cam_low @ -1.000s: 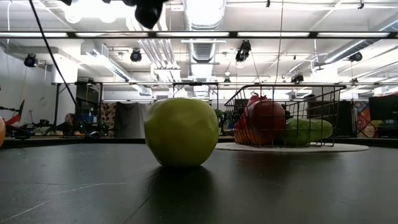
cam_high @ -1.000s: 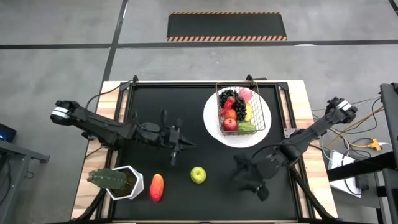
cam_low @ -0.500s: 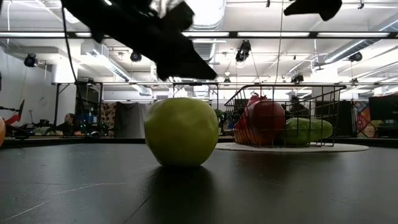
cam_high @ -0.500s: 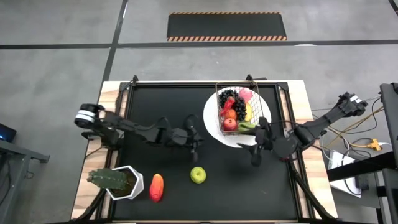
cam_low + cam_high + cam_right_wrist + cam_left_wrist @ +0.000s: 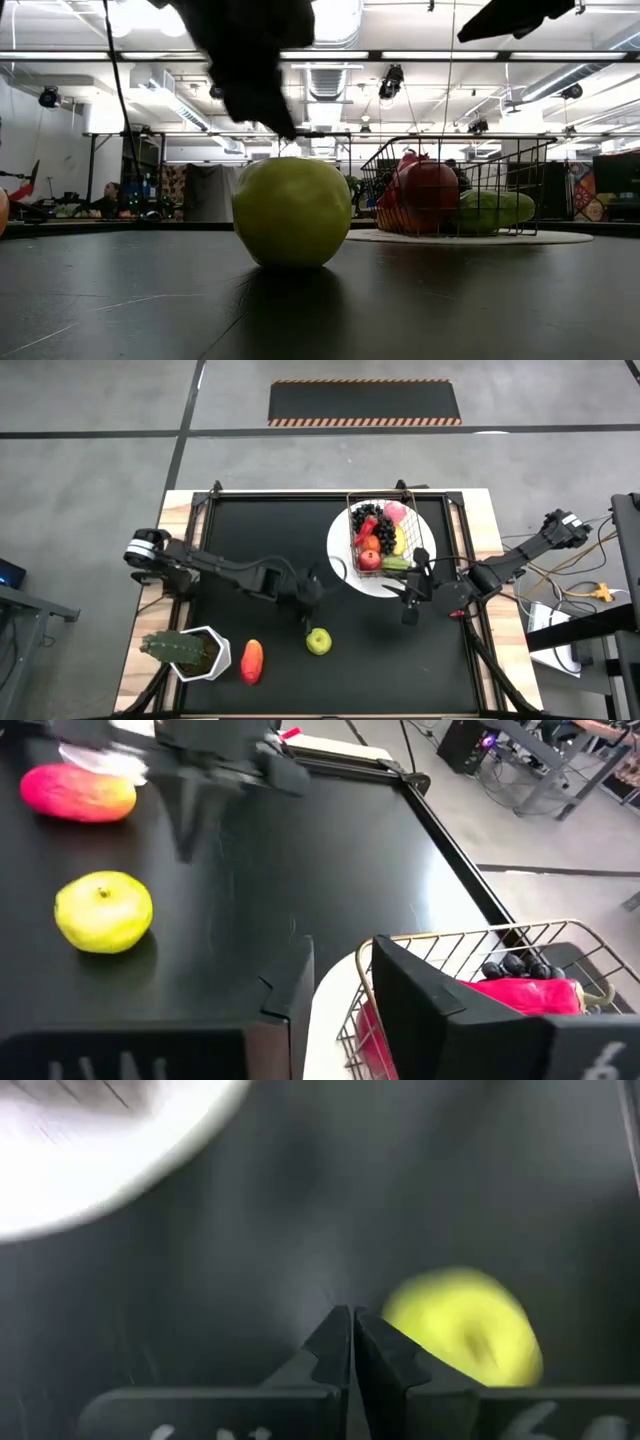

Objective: Build produce basket
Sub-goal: Put the green apple into the wire basket

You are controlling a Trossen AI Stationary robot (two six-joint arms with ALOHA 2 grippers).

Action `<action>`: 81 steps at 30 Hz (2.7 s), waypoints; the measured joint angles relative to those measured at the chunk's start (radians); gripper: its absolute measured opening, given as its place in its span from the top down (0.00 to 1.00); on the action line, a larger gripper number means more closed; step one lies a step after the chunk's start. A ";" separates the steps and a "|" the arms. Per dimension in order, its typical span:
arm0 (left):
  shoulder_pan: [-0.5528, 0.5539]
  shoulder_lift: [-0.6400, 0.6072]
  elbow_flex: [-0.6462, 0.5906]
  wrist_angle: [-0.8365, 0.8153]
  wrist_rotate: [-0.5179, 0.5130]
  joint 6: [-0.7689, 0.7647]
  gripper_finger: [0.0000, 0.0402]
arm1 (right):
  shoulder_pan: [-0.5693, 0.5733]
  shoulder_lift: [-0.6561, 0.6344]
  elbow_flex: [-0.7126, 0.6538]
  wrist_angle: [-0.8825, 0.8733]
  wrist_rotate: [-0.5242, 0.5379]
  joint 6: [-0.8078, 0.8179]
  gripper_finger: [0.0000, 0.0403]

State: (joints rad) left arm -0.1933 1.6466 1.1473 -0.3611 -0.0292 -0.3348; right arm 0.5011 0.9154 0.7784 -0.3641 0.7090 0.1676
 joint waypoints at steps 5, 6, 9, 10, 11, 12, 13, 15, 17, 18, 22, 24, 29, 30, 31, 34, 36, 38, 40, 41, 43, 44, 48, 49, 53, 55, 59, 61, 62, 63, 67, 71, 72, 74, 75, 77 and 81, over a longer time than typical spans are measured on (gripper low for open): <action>-0.115 0.006 0.078 -0.148 0.011 -0.003 1.00 | 0.000 0.022 0.000 0.002 0.000 -0.023 0.81; -0.134 0.006 0.087 -0.160 0.013 -0.003 0.98 | 0.000 0.026 0.000 0.001 0.000 -0.028 0.81; -0.159 0.006 0.115 -0.170 0.030 -0.029 0.91 | 0.000 0.040 0.000 0.002 0.000 -0.037 0.82; -0.159 0.005 0.116 -0.170 0.043 -0.052 0.88 | 0.000 0.044 0.000 0.002 0.000 -0.038 0.82; -0.157 0.005 0.116 -0.172 0.054 -0.076 0.84 | 0.000 0.048 0.000 0.002 0.000 -0.039 0.82; -0.157 0.005 0.110 -0.171 0.068 -0.096 0.79 | 0.000 0.051 0.000 0.002 0.000 -0.039 0.82; -0.157 0.006 0.102 -0.175 0.083 -0.108 0.74 | 0.000 0.052 -0.001 0.002 0.000 -0.038 0.82; -0.160 0.007 0.086 -0.174 0.099 -0.130 0.63 | 0.000 0.055 -0.001 0.002 0.000 -0.033 0.82; -0.163 0.020 0.078 -0.169 0.094 -0.130 0.50 | 0.000 0.055 -0.001 0.002 -0.001 -0.029 0.82; -0.169 0.026 0.074 -0.172 0.068 -0.130 0.44 | 0.000 0.055 -0.001 0.002 -0.002 -0.025 0.82; -0.189 0.055 0.073 -0.157 -0.087 -0.034 0.21 | 0.000 0.055 -0.001 -0.002 -0.002 -0.022 0.82; -0.200 0.076 0.073 -0.119 -0.129 0.036 0.12 | 0.000 0.055 -0.001 -0.001 -0.002 -0.022 0.82; -0.209 0.101 0.073 -0.066 -0.126 0.084 0.02 | 0.000 0.055 -0.001 -0.008 -0.003 -0.021 0.82; -0.208 0.101 0.069 -0.068 -0.120 0.082 0.01 | 0.000 0.055 -0.001 -0.009 -0.004 -0.022 0.82; -0.207 0.101 0.065 -0.065 -0.117 0.081 0.01 | 0.000 0.055 -0.001 -0.009 -0.004 -0.022 0.82; -0.208 0.101 0.028 0.011 -0.117 0.081 0.01 | 0.000 0.055 -0.001 -0.017 -0.005 -0.022 0.82; -0.208 0.109 -0.008 0.089 -0.114 0.081 0.01 | 0.000 0.055 -0.001 -0.023 -0.005 -0.021 0.82; -0.208 0.121 -0.030 0.141 -0.112 0.088 0.01 | 0.000 0.055 -0.001 -0.024 -0.005 -0.020 0.82; -0.208 0.121 -0.054 0.172 -0.112 0.097 0.01 | 0.000 0.054 -0.001 -0.027 -0.005 -0.019 0.82; -0.208 0.121 -0.063 0.207 -0.115 0.104 0.01 | 0.000 0.054 -0.001 -0.027 -0.005 -0.019 0.82; -0.208 0.129 -0.075 0.237 -0.128 0.114 0.03 | 0.000 0.054 -0.001 -0.029 -0.005 -0.019 0.82; -0.208 0.136 -0.077 0.235 -0.130 0.122 0.04 | 0.000 0.054 -0.001 -0.029 -0.005 -0.019 0.82; -0.208 0.179 -0.063 0.238 -0.122 0.133 0.11 | 0.000 0.054 -0.001 -0.033 -0.005 -0.020 0.82; -0.208 0.183 -0.061 0.246 -0.110 0.134 0.14 | 0.000 0.054 -0.001 -0.033 -0.005 -0.021 0.82; -0.208 0.185 -0.061 0.252 -0.106 0.140 0.21 | 0.000 0.054 -0.001 -0.034 -0.005 -0.020 0.82; -0.208 0.185 -0.061 0.251 -0.107 0.140 0.23 | 0.000 0.054 -0.001 -0.034 -0.005 -0.019 0.82; -0.208 0.177 -0.061 0.245 -0.107 0.138 0.25 | 0.002 0.054 -0.001 -0.034 -0.006 -0.020 0.82; -0.203 0.156 -0.064 0.233 -0.120 0.138 0.25 | 0.006 0.053 -0.002 -0.033 -0.014 -0.028 0.82; -0.199 0.143 -0.064 0.237 -0.128 0.137 0.25 | 0.009 0.051 -0.005 -0.029 -0.030 -0.037 0.82; -0.192 0.127 -0.061 0.236 -0.136 0.137 0.25 | 0.012 0.045 -0.014 -0.025 -0.053 -0.055 0.82; -0.161 0.091 -0.001 0.147 -0.173 0.168 0.25 | 0.014 0.009 -0.087 0.119 -0.159 -0.162 0.83; -0.106 0.090 0.105 0.039 -0.184 0.237 0.25 | 0.014 -0.073 -0.185 0.253 -0.247 -0.283 0.86; -0.087 0.089 0.137 0.016 -0.185 0.256 0.25 | 0.014 -0.099 -0.203 0.272 -0.247 -0.300 0.86; -0.051 0.088 0.197 -0.005 -0.187 0.292 0.25 | 0.013 -0.161 -0.233 0.294 -0.246 -0.331 0.88; -0.032 0.088 0.224 -0.008 -0.187 0.300 0.25 | 0.013 -0.190 -0.244 0.294 -0.246 -0.346 0.89; 0.006 0.088 0.280 -0.022 -0.185 0.317 0.25 | 0.013 -0.251 -0.260 0.298 -0.246 -0.367 0.90; 0.077 0.088 0.365 -0.023 -0.180 0.356 0.25 | 0.013 -0.366 -0.297 0.295 -0.247 -0.396 0.93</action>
State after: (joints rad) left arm -0.1159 1.7348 1.5128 -0.3843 -0.2094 0.0212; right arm 0.5144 0.5491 0.4815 -0.0694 0.4619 -0.2284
